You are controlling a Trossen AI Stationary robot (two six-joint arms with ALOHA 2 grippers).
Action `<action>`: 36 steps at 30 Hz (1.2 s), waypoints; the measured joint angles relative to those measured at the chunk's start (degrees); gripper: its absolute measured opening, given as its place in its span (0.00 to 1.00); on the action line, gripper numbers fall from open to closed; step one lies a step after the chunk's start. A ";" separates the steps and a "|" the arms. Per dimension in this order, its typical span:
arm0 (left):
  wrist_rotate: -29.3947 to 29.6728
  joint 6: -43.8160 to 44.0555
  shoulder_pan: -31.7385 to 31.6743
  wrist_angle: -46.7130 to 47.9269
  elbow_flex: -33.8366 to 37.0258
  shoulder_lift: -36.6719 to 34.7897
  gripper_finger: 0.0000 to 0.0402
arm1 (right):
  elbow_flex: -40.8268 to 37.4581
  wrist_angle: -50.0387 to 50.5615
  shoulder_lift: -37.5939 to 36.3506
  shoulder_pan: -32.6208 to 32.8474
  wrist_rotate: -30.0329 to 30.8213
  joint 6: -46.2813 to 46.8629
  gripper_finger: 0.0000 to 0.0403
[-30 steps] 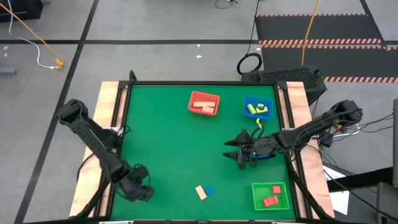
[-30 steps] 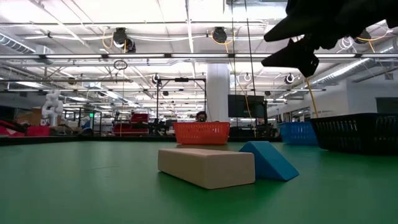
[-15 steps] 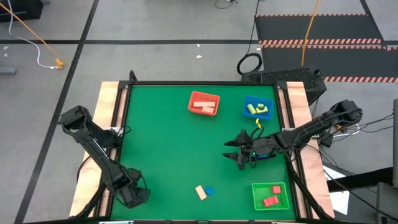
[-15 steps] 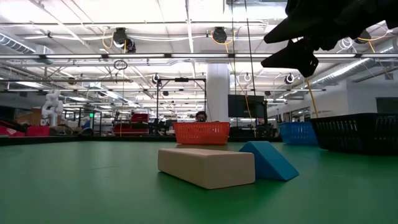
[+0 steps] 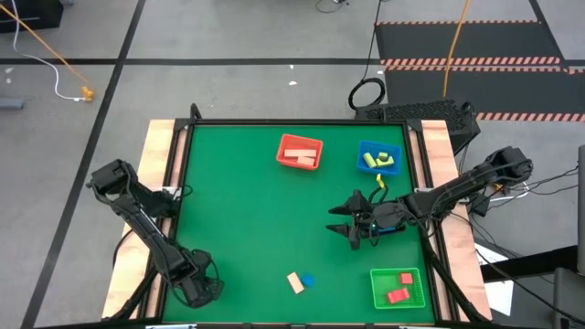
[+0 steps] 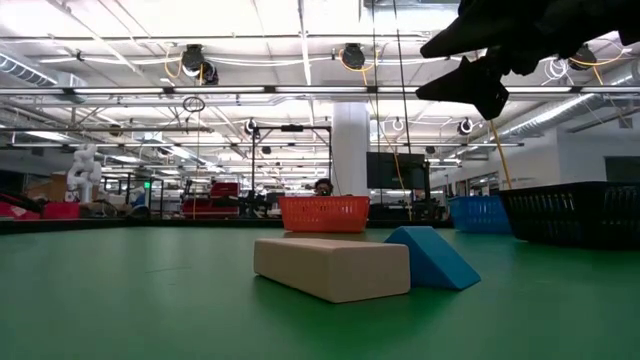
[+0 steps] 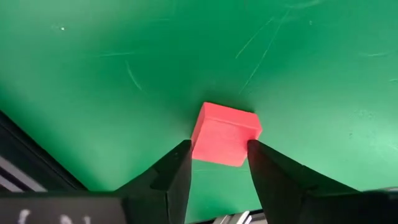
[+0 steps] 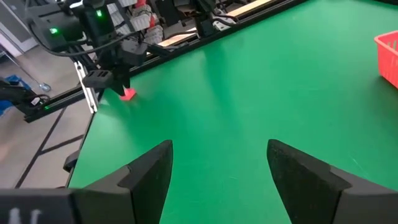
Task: Sort & place blocks by color
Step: Put the orange block into the green bin
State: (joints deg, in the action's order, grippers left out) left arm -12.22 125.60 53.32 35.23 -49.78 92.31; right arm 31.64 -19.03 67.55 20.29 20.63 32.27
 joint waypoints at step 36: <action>-0.42 -8.11 -0.83 -0.81 0.33 0.33 0.16 | 0.00 0.05 0.00 -0.33 -0.03 -0.46 0.62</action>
State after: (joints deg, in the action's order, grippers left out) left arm -12.65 117.49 52.49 34.41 -49.45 92.64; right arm 31.64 -18.98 67.55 19.97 20.60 31.81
